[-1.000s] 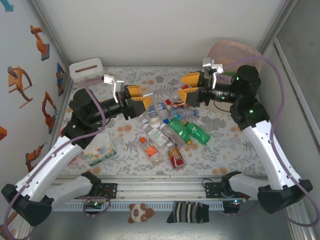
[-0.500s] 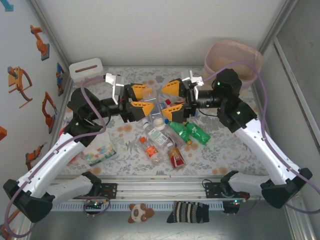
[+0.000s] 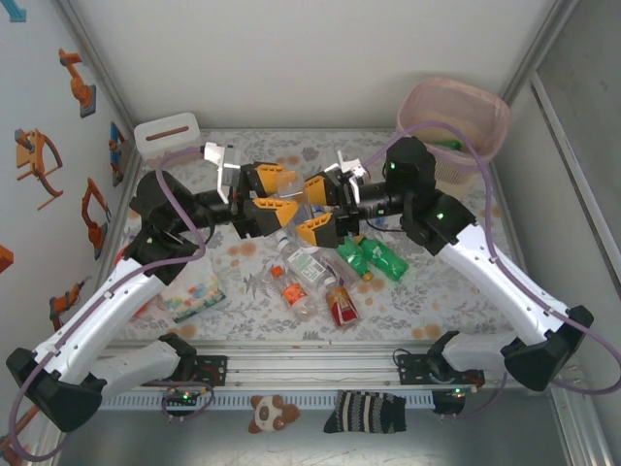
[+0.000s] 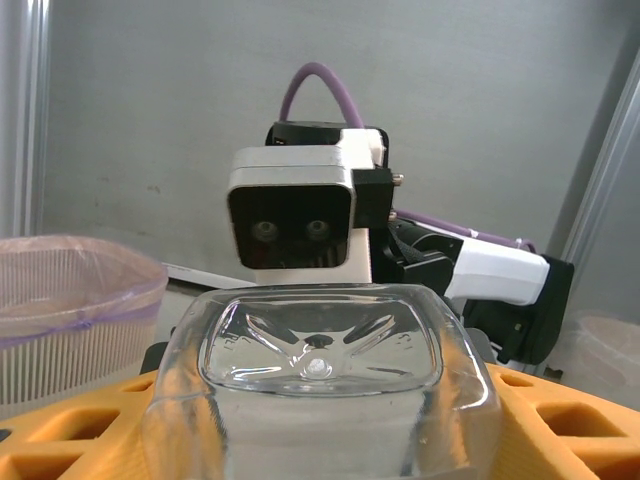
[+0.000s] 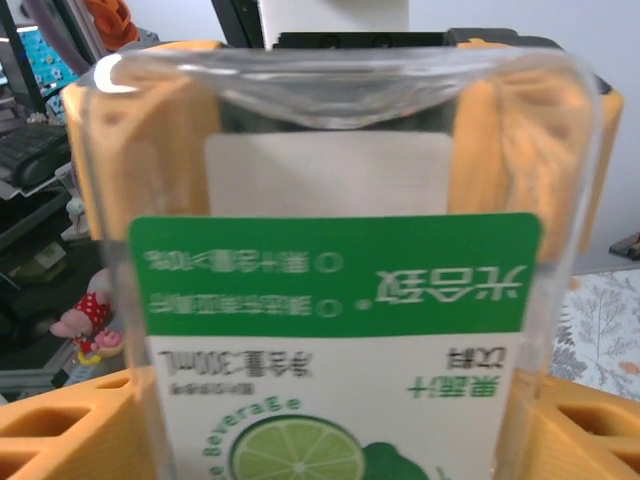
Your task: Put the plastic bottles in the bin
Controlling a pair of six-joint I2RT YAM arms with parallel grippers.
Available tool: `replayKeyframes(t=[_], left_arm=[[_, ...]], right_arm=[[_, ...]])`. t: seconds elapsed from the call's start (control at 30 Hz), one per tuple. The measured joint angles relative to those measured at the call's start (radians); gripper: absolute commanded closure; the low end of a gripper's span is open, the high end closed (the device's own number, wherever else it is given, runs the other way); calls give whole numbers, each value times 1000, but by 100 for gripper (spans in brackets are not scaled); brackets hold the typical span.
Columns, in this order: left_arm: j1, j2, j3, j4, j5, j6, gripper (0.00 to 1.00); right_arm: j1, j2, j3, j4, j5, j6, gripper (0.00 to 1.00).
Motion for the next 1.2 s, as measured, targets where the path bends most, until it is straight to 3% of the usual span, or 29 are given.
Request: replayKeyframes(t=[0.27, 0.37, 0.5, 0.6, 0.83, 1.2], left_arm=[[-2, 0, 4, 0, 5, 0, 47], [-2, 0, 4, -2, 5, 0, 41], [-4, -7, 4, -13, -6, 4, 25], [-4, -26, 4, -34, -42, 26, 20], [-4, -105, 0, -106, -159, 87, 17], [-4, -172, -51, -197, -290, 133, 17]], right_arm=[[2, 4, 12, -14, 0, -5, 38], [2, 4, 13, -18, 0, -7, 40], [5, 4, 16, -25, 3, -8, 41], [8, 4, 27, -40, 27, -7, 42], [-2, -4, 72, -106, 134, -16, 43], [-194, -13, 220, -252, 356, -19, 46]])
